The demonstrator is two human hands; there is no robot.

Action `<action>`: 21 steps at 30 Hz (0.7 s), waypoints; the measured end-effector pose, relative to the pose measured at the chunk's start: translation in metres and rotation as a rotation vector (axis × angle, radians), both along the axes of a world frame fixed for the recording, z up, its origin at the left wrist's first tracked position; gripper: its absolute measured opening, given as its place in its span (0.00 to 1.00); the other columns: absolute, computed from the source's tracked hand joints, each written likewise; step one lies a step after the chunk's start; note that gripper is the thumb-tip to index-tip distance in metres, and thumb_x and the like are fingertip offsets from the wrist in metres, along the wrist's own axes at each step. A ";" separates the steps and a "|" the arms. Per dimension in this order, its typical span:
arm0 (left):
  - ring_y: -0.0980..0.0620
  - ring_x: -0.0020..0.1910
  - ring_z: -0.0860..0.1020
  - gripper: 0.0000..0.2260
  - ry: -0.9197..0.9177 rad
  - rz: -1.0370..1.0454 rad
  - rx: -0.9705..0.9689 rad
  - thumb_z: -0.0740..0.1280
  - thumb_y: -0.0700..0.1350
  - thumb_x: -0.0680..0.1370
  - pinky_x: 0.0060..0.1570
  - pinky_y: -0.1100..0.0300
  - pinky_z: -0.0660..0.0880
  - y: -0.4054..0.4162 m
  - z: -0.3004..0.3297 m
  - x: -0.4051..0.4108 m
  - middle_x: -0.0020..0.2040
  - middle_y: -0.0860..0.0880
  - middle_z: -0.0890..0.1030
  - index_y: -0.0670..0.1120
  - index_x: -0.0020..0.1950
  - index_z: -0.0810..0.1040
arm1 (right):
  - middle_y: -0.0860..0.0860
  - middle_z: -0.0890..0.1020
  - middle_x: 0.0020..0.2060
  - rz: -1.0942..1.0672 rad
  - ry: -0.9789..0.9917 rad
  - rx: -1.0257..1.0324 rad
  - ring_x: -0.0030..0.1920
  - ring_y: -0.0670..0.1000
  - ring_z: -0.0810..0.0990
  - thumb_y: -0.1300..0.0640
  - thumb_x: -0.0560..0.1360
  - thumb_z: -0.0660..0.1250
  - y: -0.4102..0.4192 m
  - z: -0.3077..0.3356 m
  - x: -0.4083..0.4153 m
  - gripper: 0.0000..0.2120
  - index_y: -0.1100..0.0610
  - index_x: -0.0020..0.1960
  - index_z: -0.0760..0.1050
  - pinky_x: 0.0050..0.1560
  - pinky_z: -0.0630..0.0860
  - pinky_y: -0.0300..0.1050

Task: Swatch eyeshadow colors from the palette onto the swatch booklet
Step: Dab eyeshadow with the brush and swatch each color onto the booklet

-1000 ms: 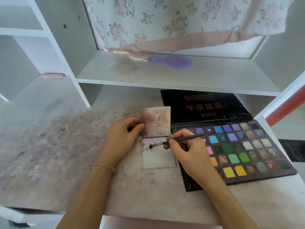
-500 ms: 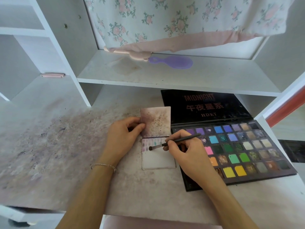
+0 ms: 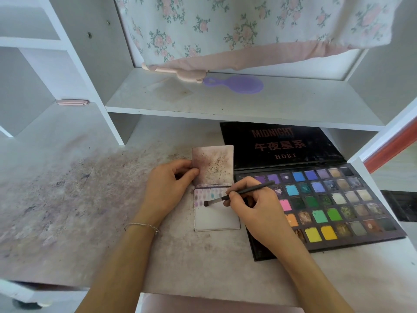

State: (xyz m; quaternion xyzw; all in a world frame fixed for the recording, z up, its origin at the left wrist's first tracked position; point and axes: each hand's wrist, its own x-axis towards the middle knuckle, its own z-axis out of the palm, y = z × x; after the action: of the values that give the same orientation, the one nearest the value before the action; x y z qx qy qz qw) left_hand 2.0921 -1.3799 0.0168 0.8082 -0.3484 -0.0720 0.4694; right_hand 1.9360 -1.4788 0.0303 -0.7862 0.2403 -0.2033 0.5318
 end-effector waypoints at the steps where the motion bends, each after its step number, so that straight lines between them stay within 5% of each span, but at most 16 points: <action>1: 0.73 0.37 0.76 0.06 0.003 0.000 0.000 0.69 0.42 0.73 0.40 0.80 0.68 0.000 0.000 0.000 0.36 0.66 0.77 0.48 0.48 0.82 | 0.54 0.82 0.35 0.000 -0.003 -0.002 0.40 0.54 0.80 0.57 0.72 0.63 0.000 0.000 0.000 0.07 0.47 0.37 0.73 0.42 0.78 0.50; 7: 0.73 0.37 0.76 0.05 0.011 -0.002 0.001 0.69 0.42 0.73 0.40 0.80 0.68 0.002 0.000 0.000 0.36 0.64 0.78 0.48 0.48 0.82 | 0.53 0.82 0.35 0.014 -0.006 -0.007 0.40 0.54 0.81 0.57 0.71 0.63 -0.001 -0.002 0.000 0.06 0.47 0.38 0.73 0.42 0.79 0.50; 11: 0.71 0.36 0.76 0.05 0.010 -0.005 -0.002 0.69 0.42 0.73 0.40 0.80 0.68 0.002 0.001 0.000 0.36 0.64 0.78 0.48 0.48 0.82 | 0.46 0.82 0.34 -0.014 -0.102 0.017 0.40 0.42 0.81 0.64 0.74 0.63 -0.003 -0.001 -0.001 0.10 0.49 0.41 0.75 0.38 0.76 0.32; 21: 0.69 0.38 0.78 0.06 0.039 -0.027 -0.008 0.69 0.41 0.73 0.40 0.78 0.70 0.002 0.001 0.000 0.37 0.62 0.80 0.52 0.46 0.81 | 0.45 0.83 0.41 -0.092 -0.217 0.021 0.41 0.42 0.81 0.67 0.74 0.62 -0.017 0.012 -0.023 0.13 0.50 0.44 0.78 0.42 0.76 0.31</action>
State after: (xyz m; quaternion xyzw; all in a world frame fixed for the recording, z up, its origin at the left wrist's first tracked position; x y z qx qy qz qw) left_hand 2.0920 -1.3784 0.0181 0.8000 -0.3503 -0.0928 0.4781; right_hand 1.9134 -1.4962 0.0427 -0.7420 0.2193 -0.3088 0.5531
